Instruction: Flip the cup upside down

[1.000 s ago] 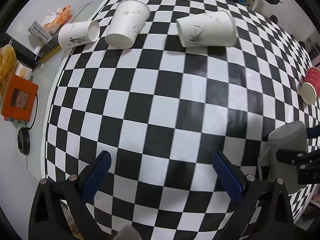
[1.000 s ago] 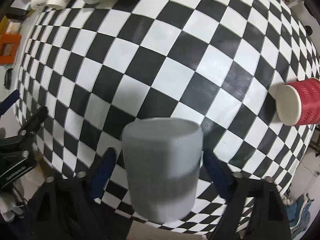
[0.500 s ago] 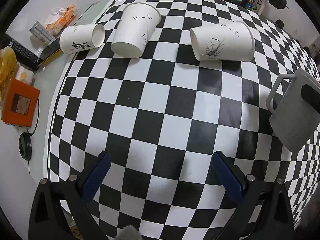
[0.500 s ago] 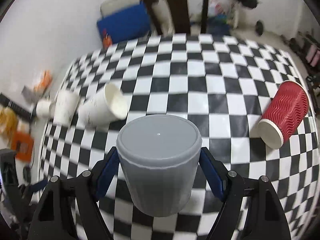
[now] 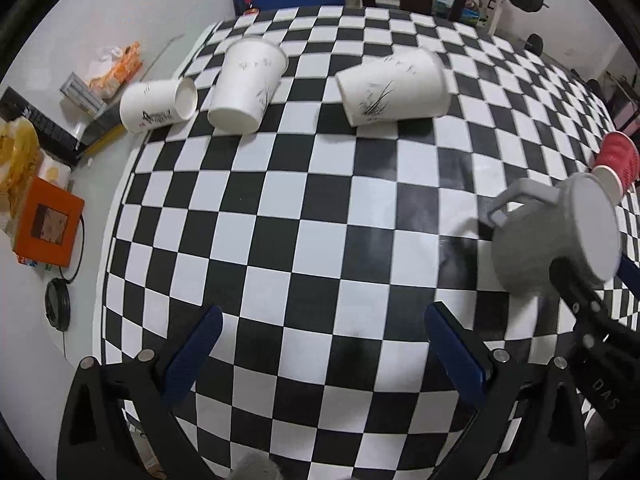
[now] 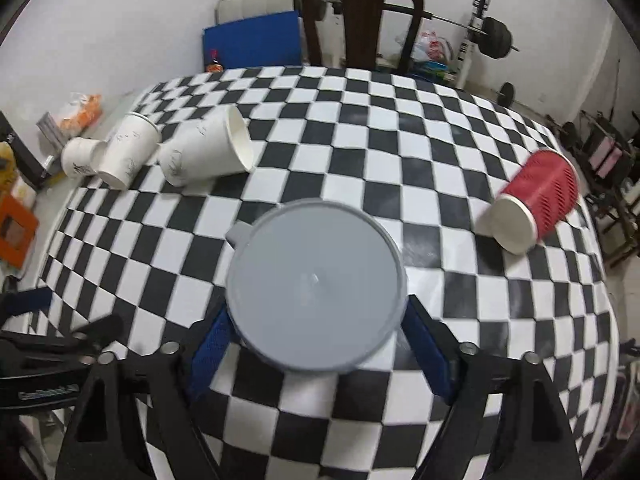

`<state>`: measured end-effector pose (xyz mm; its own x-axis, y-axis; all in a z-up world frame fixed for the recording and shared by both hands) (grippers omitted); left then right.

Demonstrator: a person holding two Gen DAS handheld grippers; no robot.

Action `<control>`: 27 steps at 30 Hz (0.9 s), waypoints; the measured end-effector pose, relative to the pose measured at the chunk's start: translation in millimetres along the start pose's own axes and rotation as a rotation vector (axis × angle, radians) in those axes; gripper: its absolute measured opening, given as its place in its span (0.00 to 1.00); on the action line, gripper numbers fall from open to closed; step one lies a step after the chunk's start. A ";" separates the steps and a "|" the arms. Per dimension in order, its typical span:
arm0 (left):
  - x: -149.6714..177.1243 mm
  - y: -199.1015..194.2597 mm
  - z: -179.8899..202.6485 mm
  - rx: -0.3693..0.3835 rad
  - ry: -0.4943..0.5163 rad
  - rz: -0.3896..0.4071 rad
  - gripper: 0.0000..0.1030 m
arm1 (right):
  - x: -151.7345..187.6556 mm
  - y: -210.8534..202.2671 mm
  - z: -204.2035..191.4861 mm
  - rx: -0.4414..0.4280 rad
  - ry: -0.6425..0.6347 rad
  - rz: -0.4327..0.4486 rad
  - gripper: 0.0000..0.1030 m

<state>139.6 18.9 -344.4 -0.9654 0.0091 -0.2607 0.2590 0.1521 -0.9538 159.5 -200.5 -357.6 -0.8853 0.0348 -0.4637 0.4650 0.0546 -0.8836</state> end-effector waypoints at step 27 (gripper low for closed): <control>3.6 -263.3 3.5 0.137 0.108 0.331 1.00 | -6.4 -291.2 31.5 0.252 0.151 0.118 1.00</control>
<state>68.1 -24.6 -94.8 -0.8246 0.1408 -0.5479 0.5522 -0.0096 -0.8337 29.6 -248.0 -99.4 -0.8060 0.1746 -0.5655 0.5314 -0.2073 -0.8214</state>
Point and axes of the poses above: each gripper's, at about its wrist camera, not at the fingertips, and y roughly the way its jaws point, z to its right, x to its underside, the point moved 1 cm from there along y, roughly the way its jaws point, and after that the axes turned 4 degrees about -x, right-handed, at the moved point
